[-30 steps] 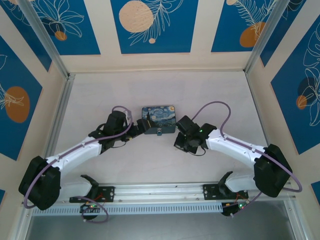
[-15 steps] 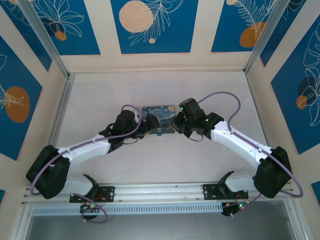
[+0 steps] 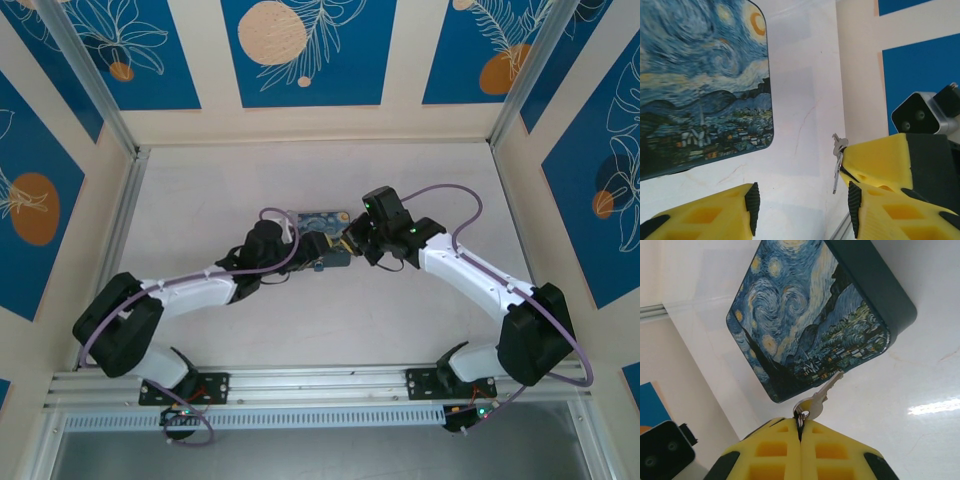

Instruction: Unlock the padlock with the key

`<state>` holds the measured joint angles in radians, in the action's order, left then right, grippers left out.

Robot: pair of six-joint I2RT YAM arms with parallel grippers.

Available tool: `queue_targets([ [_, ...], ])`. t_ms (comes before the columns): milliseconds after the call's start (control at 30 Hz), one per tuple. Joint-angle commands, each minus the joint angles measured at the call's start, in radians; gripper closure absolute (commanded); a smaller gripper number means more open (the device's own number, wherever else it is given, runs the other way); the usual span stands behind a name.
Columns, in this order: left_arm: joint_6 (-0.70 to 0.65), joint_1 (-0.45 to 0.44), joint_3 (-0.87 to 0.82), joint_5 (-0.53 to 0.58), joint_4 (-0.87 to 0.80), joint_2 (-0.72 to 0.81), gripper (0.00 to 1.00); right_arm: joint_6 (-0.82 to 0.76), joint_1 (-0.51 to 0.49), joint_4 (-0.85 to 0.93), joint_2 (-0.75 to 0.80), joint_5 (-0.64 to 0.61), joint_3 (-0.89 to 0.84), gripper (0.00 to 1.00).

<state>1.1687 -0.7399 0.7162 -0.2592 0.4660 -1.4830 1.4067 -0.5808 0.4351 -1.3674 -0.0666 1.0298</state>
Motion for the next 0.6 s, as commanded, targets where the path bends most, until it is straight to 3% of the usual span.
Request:
queue_targets([
  [0, -0.023, -0.03, 0.04, -0.015, 0.066, -0.028, 0.5, 0.026, 0.008, -0.018, -0.005, 0.037, -0.009, 1.0],
  [367, -0.025, -0.047, 0.064, 0.015, 0.076, -0.056, 0.54, 0.026, 0.016, -0.019, 0.017, 0.043, -0.035, 1.0],
  [567, -0.03, -0.047, 0.064, 0.035, 0.075, -0.054, 0.62, 0.027, 0.021, -0.022, 0.031, 0.047, -0.051, 1.0],
])
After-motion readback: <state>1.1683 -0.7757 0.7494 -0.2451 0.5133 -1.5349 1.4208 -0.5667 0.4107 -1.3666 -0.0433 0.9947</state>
